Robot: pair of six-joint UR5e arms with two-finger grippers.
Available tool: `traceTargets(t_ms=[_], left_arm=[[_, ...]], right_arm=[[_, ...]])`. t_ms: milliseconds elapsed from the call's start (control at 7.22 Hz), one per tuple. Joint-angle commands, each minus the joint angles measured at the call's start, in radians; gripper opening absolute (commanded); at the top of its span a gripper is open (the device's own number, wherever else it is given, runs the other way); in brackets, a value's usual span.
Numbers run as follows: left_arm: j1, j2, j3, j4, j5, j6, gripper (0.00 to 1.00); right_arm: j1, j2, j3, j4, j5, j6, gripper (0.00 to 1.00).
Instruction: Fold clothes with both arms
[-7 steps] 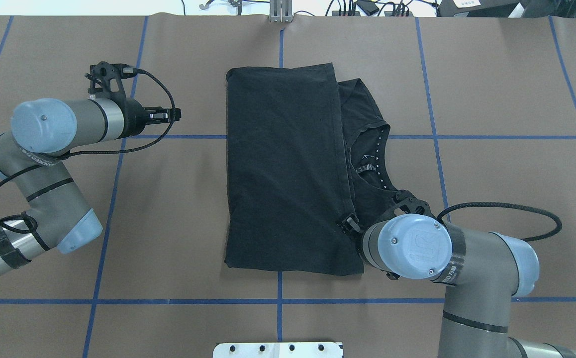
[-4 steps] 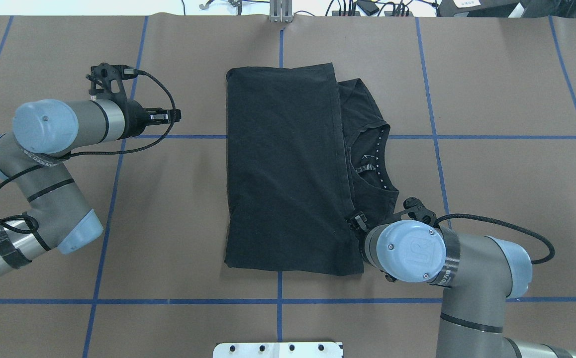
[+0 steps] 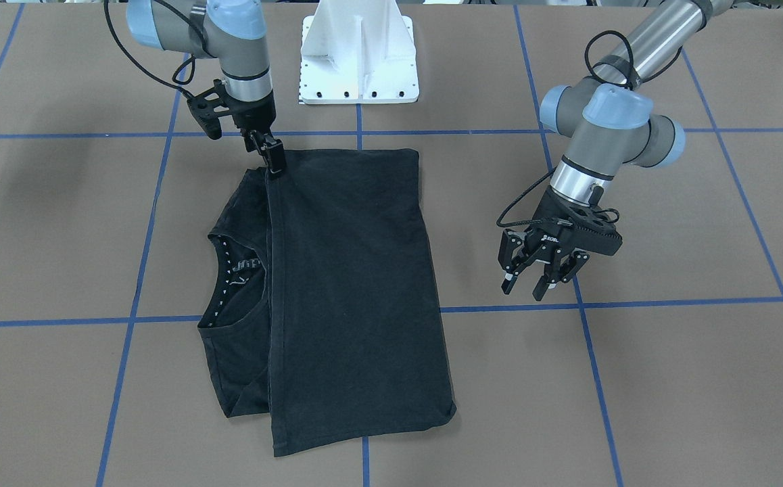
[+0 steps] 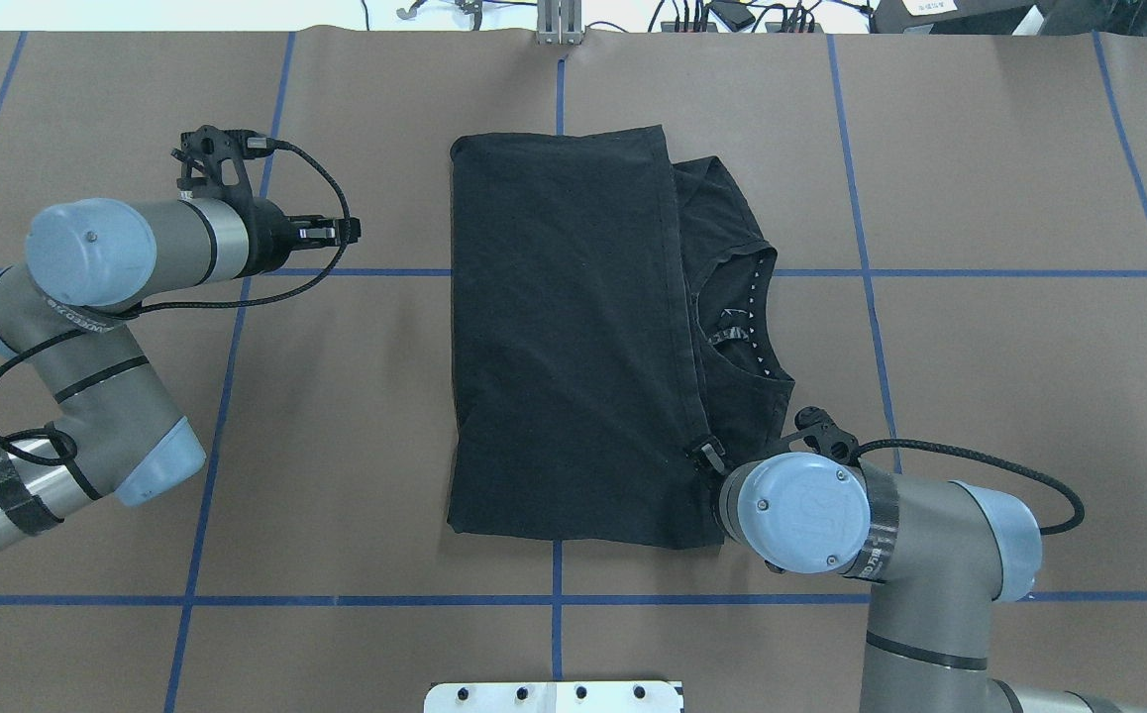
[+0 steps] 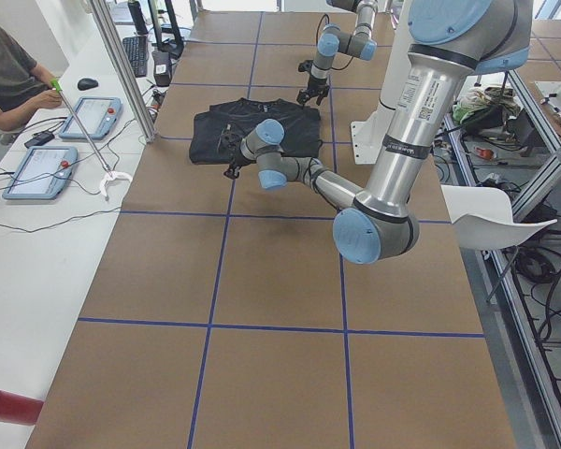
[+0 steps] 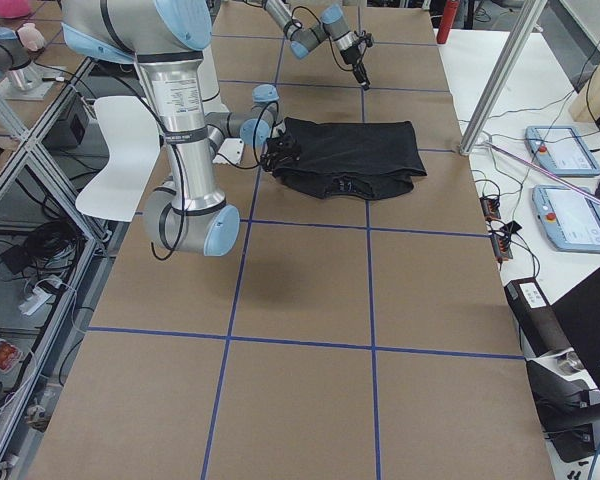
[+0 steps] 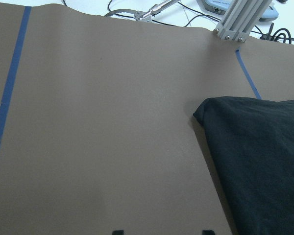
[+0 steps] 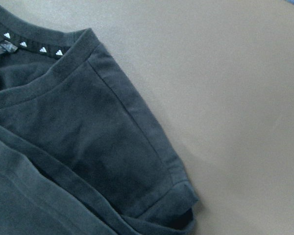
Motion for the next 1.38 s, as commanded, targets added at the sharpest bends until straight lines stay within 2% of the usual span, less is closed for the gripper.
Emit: traceTargets(t_ms=[0,277,692,1107,1246], left_arm=[[0.000,0.001,0.000,-0.001,0.000,0.000,0.62],[0.002,0.002,0.000,-0.001,0.000,0.000,0.62],[0.002,0.005,-0.002,-0.001,0.000,0.000,0.62],[0.002,0.005,-0.002,-0.001,0.000,0.000,0.62],[0.002,0.005,-0.002,-0.001,0.000,0.000,0.62]], right_arm=[[-0.001,0.002,-0.012,0.002,-0.001,-0.002,0.96],[0.004,0.005,-0.029,0.002,-0.003,0.001,0.96],[0.011,0.013,-0.042,0.037,-0.001,-0.005,0.89],[0.016,0.013,-0.062,0.037,0.000,-0.007,0.88],[0.016,0.016,-0.058,0.038,0.003,-0.002,0.77]])
